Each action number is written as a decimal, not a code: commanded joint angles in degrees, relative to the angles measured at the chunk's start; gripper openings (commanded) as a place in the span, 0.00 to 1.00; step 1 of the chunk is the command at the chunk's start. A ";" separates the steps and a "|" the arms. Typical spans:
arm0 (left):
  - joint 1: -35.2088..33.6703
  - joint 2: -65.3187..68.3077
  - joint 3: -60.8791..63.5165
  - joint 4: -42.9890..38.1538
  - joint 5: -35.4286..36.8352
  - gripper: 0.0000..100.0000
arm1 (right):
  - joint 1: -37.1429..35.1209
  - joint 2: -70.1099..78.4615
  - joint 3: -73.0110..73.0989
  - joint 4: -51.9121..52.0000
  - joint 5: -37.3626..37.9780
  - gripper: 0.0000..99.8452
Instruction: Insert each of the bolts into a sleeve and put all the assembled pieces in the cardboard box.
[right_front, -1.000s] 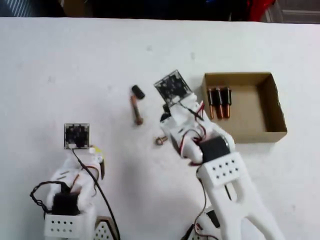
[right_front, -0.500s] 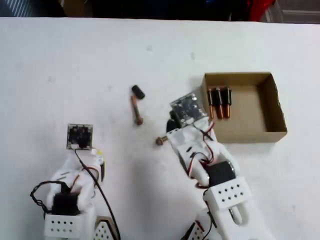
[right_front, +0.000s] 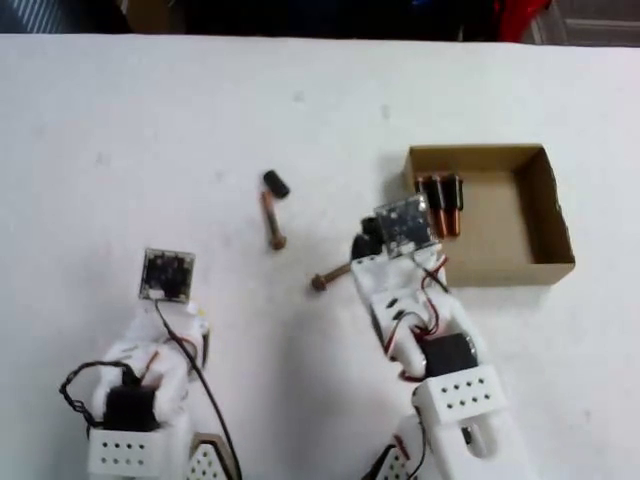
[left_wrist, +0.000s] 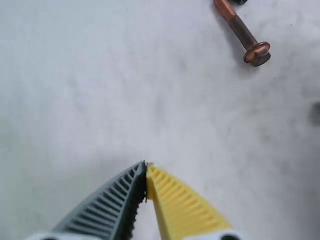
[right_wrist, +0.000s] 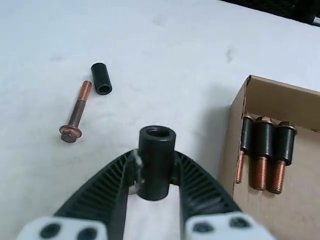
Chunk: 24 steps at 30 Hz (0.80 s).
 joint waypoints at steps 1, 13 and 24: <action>-0.31 -0.40 -2.11 0.53 -0.62 0.02 | 0.48 -1.36 -0.70 -1.36 -0.97 0.02; -0.40 -0.31 -13.27 3.25 -1.23 0.02 | 0.22 -1.45 -0.70 -0.04 -0.97 0.02; -0.48 -0.22 -20.66 6.15 -2.73 0.02 | 0.13 -1.45 -0.79 0.22 -0.97 0.02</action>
